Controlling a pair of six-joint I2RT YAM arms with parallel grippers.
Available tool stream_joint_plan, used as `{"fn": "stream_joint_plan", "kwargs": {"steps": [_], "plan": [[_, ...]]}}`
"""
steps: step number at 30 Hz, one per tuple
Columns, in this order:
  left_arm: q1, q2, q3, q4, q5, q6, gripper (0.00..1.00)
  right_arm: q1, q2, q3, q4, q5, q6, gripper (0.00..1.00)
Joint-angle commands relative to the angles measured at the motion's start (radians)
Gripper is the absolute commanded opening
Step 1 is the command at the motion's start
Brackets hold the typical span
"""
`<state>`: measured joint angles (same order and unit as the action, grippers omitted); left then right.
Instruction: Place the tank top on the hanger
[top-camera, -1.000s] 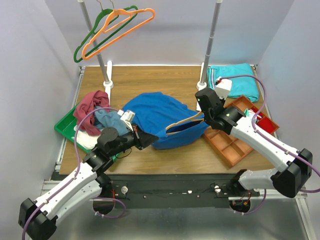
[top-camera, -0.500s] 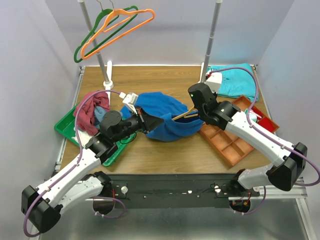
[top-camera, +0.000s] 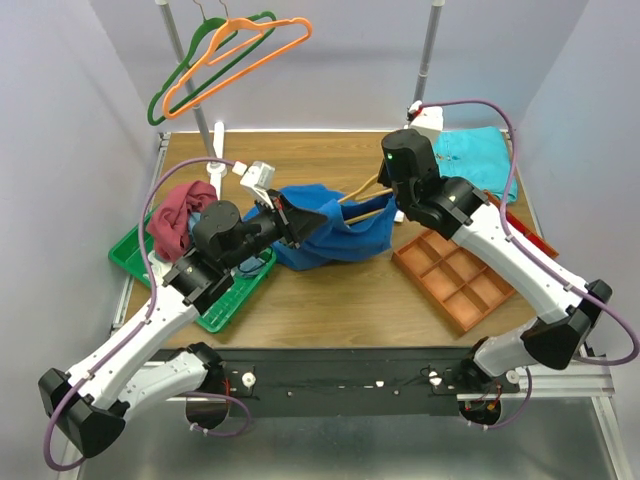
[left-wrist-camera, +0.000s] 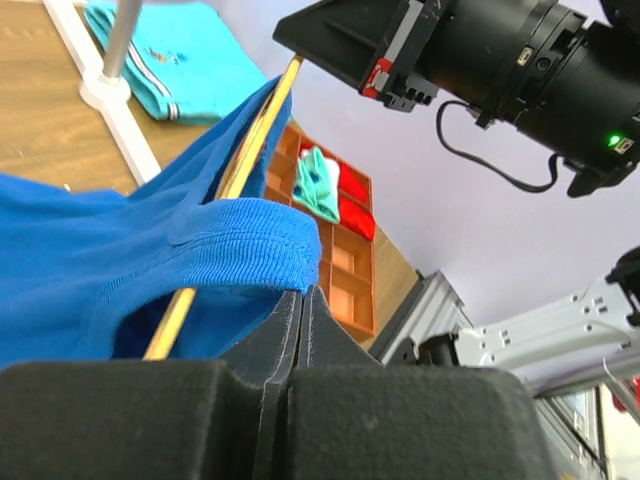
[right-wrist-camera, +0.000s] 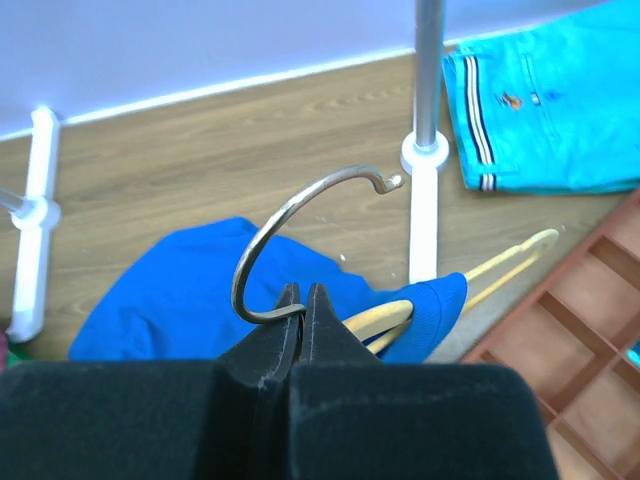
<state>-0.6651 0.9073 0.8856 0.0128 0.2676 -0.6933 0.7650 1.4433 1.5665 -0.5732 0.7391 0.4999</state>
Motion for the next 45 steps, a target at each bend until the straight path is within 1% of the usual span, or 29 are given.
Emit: {"fn": "stream_joint_plan", "kwargs": {"steps": [1,2,6,9,13,17,24,27,28,32,36,38,39,41,43,44,45], "plan": [[0.001,-0.005,0.081,-0.071,-0.134,0.023,0.0,0.007,0.057,0.104,0.013,0.037,-0.023,0.01],[0.001,-0.016,0.088,-0.08,-0.146,0.025,0.0,0.005,0.065,0.131,0.004,0.089,-0.032,0.01],[0.001,-0.065,0.102,-0.155,-0.217,0.046,0.0,0.005,0.077,0.142,-0.014,0.16,-0.061,0.01],[0.001,-0.085,0.105,-0.213,-0.26,0.055,0.0,0.005,0.055,0.133,0.01,0.167,-0.075,0.01],[0.001,-0.102,0.059,-0.211,-0.252,0.008,0.0,0.005,0.075,0.173,-0.004,0.16,-0.073,0.01],[0.001,-0.113,0.007,-0.139,-0.228,-0.07,0.0,0.005,0.098,0.193,-0.005,0.125,-0.058,0.01],[-0.004,-0.016,0.081,-0.05,-0.248,-0.127,0.0,0.014,0.141,0.257,-0.013,0.046,-0.029,0.01],[-0.005,0.01,0.113,-0.027,-0.261,-0.127,0.0,0.025,0.161,0.286,-0.019,0.025,-0.029,0.01],[-0.005,0.016,0.119,-0.024,-0.301,-0.123,0.0,0.03,0.164,0.294,-0.017,0.019,-0.026,0.01],[-0.005,0.051,0.182,-0.06,-0.366,-0.077,0.0,0.03,0.16,0.274,0.013,-0.044,-0.011,0.01],[-0.005,0.068,0.22,-0.066,-0.349,-0.051,0.0,0.031,0.172,0.262,0.012,-0.069,0.002,0.01],[-0.004,0.071,0.225,-0.082,-0.337,-0.041,0.09,0.031,0.178,0.302,0.004,-0.079,-0.006,0.01],[-0.004,0.073,0.227,-0.099,-0.328,-0.031,0.11,0.031,0.186,0.322,0.0,-0.078,-0.011,0.01],[-0.004,0.062,0.224,-0.105,-0.317,-0.017,0.24,0.031,0.19,0.387,-0.013,-0.073,-0.035,0.01],[-0.005,0.041,0.227,-0.106,-0.292,0.015,0.4,0.03,0.201,0.424,-0.019,-0.072,-0.05,0.01],[-0.004,0.036,0.231,-0.105,-0.275,0.035,0.44,0.031,0.206,0.447,-0.02,-0.07,-0.057,0.01],[-0.004,0.039,0.242,-0.106,-0.242,0.053,0.51,0.031,0.21,0.454,-0.02,-0.075,-0.061,0.01]]}}
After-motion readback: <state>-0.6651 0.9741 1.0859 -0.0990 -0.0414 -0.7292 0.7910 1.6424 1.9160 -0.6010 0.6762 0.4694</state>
